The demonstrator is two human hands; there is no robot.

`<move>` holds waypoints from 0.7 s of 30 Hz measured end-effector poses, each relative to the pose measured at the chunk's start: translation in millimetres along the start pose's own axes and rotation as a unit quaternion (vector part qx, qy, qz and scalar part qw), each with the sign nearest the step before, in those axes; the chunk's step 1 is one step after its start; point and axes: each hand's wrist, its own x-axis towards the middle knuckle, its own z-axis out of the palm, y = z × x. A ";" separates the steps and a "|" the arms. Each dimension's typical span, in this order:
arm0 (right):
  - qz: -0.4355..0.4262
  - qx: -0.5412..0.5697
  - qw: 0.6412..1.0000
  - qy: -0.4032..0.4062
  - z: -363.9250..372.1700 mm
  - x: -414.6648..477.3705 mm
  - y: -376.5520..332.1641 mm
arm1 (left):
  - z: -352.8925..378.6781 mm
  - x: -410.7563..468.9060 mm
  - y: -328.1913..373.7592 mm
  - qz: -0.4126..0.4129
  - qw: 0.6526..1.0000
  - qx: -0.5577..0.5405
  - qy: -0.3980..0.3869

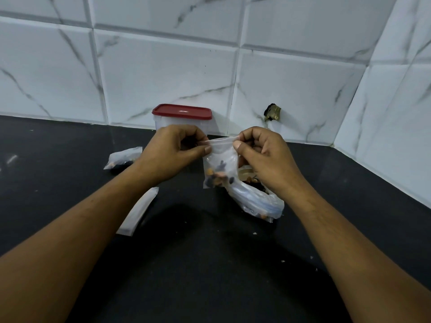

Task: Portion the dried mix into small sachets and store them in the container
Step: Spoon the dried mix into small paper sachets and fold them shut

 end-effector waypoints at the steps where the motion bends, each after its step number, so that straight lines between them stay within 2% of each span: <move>1: 0.004 0.010 1.000 0.001 1.3 -0.4 0.0 | -1.5 0.4 -0.2 -0.015 0.999 -0.037 0.003; 3: -0.002 0.013 1.000 0.009 5.3 -1.5 0.5 | -6.2 0.6 -0.4 -0.059 0.990 -0.128 0.006; 5: -0.033 -0.036 0.999 0.011 10.4 -2.9 2.6 | -10.0 0.8 -3.1 -0.094 0.980 -0.176 0.001; 8: -0.083 -0.149 0.985 0.002 16.8 -3.6 5.1 | -12.6 3.0 -12.6 -0.117 0.981 -0.156 0.016; 10: -0.109 -0.187 0.976 0.000 20.1 -5.2 3.2 | -16.0 5.0 -19.4 -0.132 0.981 -0.140 0.038; 15: -0.151 -0.242 0.958 -0.021 32.9 -11.5 -2.1 | -28.4 8.8 -37.6 -0.165 0.975 -0.099 0.109; 21: -0.172 -0.268 0.942 -0.106 56.8 -21.8 -5.3 | -44.4 6.2 -69.1 -0.231 0.944 -0.086 0.218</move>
